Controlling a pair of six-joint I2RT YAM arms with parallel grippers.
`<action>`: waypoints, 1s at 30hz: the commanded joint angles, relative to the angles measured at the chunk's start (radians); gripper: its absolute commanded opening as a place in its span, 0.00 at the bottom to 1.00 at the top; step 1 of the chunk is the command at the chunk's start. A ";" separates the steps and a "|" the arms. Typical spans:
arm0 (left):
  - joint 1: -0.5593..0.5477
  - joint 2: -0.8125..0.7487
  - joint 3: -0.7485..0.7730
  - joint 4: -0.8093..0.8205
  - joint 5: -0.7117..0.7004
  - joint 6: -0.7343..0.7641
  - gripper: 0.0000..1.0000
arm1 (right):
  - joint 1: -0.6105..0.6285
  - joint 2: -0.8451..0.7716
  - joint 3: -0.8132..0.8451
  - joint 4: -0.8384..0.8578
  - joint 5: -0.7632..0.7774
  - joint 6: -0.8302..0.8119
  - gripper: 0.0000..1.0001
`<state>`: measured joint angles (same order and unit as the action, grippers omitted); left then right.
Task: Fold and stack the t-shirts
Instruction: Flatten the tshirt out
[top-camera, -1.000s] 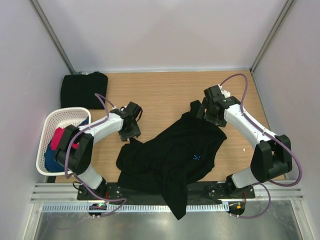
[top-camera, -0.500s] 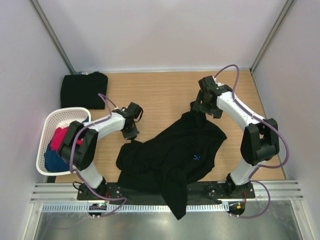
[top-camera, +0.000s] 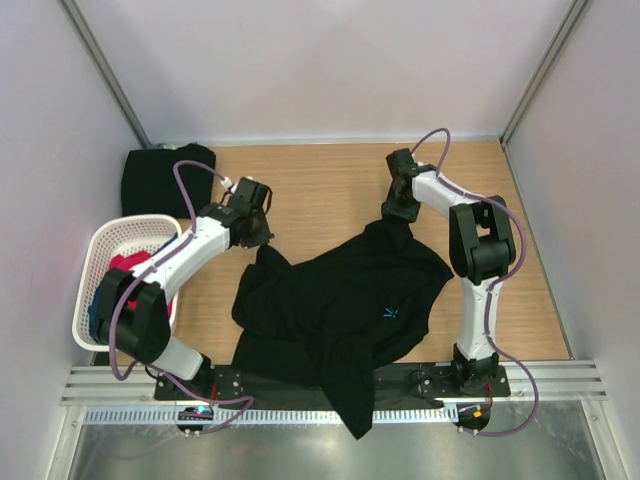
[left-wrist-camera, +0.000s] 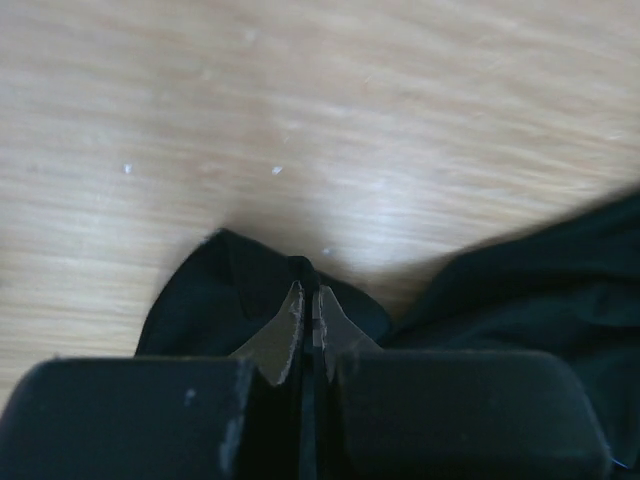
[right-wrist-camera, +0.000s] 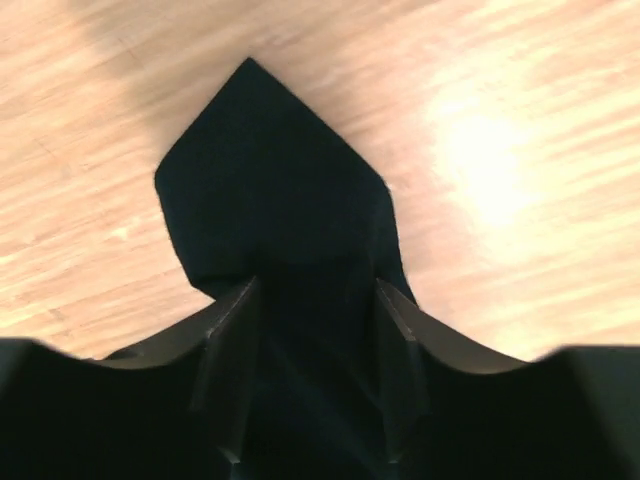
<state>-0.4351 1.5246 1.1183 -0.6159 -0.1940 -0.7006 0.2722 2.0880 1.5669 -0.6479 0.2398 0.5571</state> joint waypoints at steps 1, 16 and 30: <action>0.012 -0.053 0.061 0.038 -0.013 0.095 0.00 | -0.001 -0.016 0.058 0.048 -0.056 0.007 0.32; 0.027 -0.179 0.310 -0.033 -0.085 0.196 0.00 | -0.002 -0.272 0.346 -0.136 -0.004 -0.149 0.01; 0.038 -0.279 0.362 -0.300 -0.211 0.130 0.00 | 0.001 -0.663 0.158 -0.096 -0.204 -0.252 0.01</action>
<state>-0.4049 1.2427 1.4887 -0.8043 -0.3592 -0.5465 0.2691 1.4975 1.8244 -0.7773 0.1539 0.3389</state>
